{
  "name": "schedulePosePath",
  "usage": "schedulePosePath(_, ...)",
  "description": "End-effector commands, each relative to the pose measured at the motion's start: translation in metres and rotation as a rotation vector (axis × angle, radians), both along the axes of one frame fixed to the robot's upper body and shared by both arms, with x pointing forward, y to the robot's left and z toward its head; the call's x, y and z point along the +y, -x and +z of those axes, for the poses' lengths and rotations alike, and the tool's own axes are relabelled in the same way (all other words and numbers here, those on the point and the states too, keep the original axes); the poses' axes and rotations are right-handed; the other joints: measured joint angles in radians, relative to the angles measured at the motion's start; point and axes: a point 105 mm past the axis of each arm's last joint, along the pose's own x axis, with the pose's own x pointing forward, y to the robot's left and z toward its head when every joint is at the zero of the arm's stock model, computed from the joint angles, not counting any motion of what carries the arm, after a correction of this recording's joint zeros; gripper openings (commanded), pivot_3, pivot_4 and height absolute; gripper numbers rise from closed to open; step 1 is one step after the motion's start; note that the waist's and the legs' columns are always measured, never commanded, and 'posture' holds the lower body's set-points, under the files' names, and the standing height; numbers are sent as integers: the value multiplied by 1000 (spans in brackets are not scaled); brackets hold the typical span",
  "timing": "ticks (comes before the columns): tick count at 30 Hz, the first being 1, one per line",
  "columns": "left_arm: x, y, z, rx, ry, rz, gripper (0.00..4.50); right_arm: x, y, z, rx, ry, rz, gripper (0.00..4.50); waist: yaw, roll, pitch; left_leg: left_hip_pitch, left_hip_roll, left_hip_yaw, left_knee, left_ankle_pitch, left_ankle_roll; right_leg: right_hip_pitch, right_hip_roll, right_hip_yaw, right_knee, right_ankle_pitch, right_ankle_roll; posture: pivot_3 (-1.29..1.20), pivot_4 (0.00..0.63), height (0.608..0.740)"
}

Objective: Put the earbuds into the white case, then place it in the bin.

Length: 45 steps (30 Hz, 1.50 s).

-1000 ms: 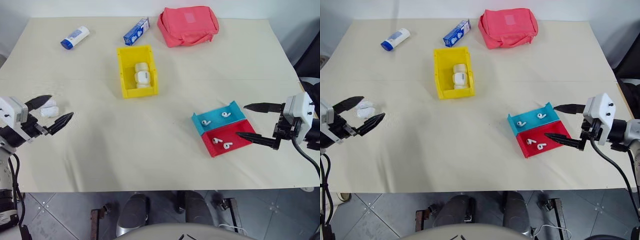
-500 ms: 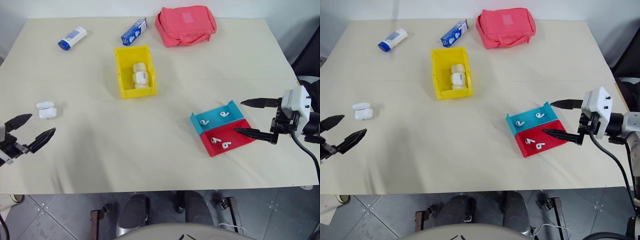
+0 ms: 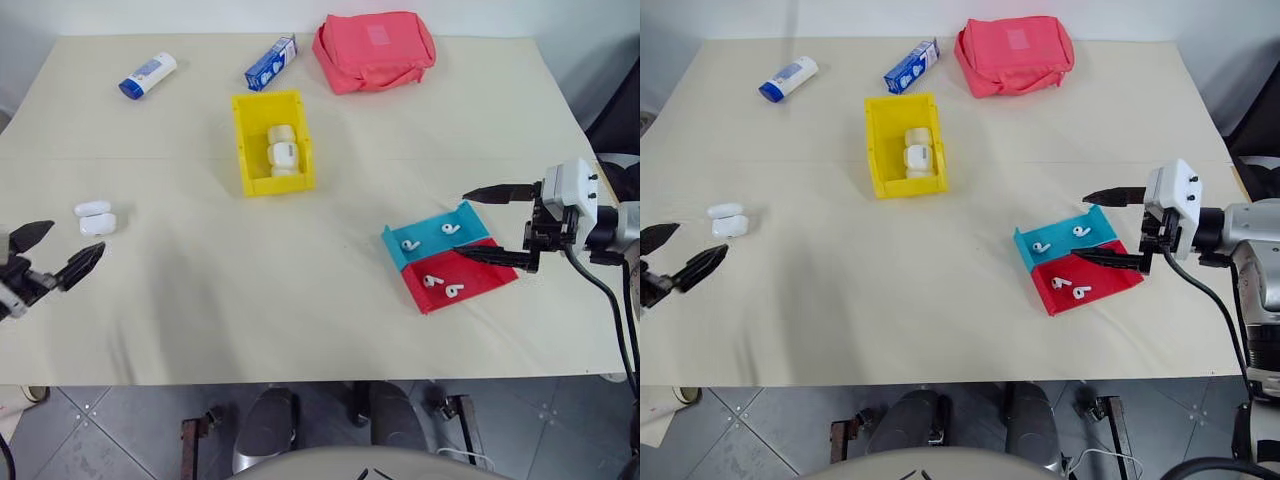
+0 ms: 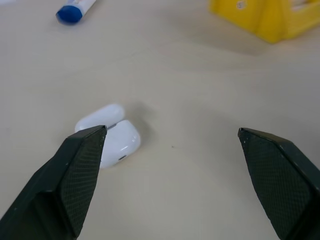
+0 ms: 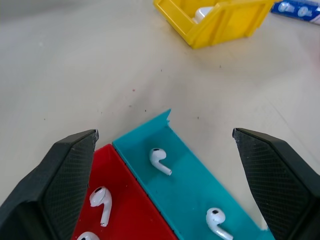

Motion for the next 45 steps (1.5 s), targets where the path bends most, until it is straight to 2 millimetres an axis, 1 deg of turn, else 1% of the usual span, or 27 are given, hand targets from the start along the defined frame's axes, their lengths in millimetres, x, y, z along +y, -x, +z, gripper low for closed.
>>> schedulePosePath(1,4,-10,4,165,-24,181,4477,7,1,10,-46,2,53,4500,-2,0,0,0,0,0,0,1,1,0,0,1,0,0,0,0,150,740)
schedulePosePath(4,8,-20,4,286,-10,303,4477,13,0,13,-56,-1,82,4500,-3,0,0,1,0,1,0,1,2,0,3,4,1,0,0,0,150,740)
schedulePosePath(8,15,-35,6,389,17,425,4477,19,-1,12,-61,3,114,4500,-2,-1,0,2,0,3,0,2,2,-2,5,8,5,0,0,0,150,740)
schedulePosePath(10,14,-47,9,424,54,460,4477,22,-1,13,-63,0,131,4500,-1,-3,-1,2,1,3,0,2,0,-3,7,9,5,0,0,0,150,740)
schedulePosePath(12,17,-57,10,455,54,506,4477,24,-2,13,-68,0,141,4500,-1,-4,-1,2,1,4,0,3,0,-3,7,9,5,-1,0,0,150,740)
schedulePosePath(15,24,-69,14,483,81,576,4477,25,-3,14,-75,0,146,4500,-2,-5,-2,1,1,5,0,4,-1,-5,8,10,6,-1,0,0,150,740)
schedulePosePath(18,26,-75,17,506,110,609,4477,25,-3,13,-79,1,146,4500,-3,-5,-2,1,0,8,0,4,-2,-7,10,11,7,-1,0,0,150,740)
schedulePosePath(23,27,-79,18,557,156,651,4477,23,0,13,-84,12,146,4500,-4,-7,-2,1,-1,11,0,5,-3,-7,12,11,7,-1,0,0,150,740)
schedulePosePath(26,27,-78,17,590,184,671,4477,22,0,14,-88,16,144,4500,-4,-7,-2,2,-1,12,0,5,-3,-7,12,12,7,-1,0,0,150,740)
schedulePosePath(32,29,-73,1,666,206,684,4477,21,-1,13,-86,24,140,4500,-3,-8,-2,2,-1,18,0,6,-3,-7,12,12,7,-1,0,0,150,740)
schedulePosePath(37,30,-73,-10,692,217,682,4477,21,0,13,-78,24,147,4500,-3,-9,-2,2,-1,21,0,6,-4,-7,12,13,7,-1,0,0,150,740)
schedulePosePath(40,27,-78,-14,688,220,666,4477,21,0,13,-73,19,150,4500,-1,-9,-2,3,-1,21,0,6,-4,-7,12,13,8,-1,0,0,150,740)
schedulePosePath(45,25,-84,-14,676,212,644,4477,20,1,14,-68,13,147,4500,-1,-9,-3,3,-1,21,0,6,-4,-7,11,13,8,-1,0,0,150,740)
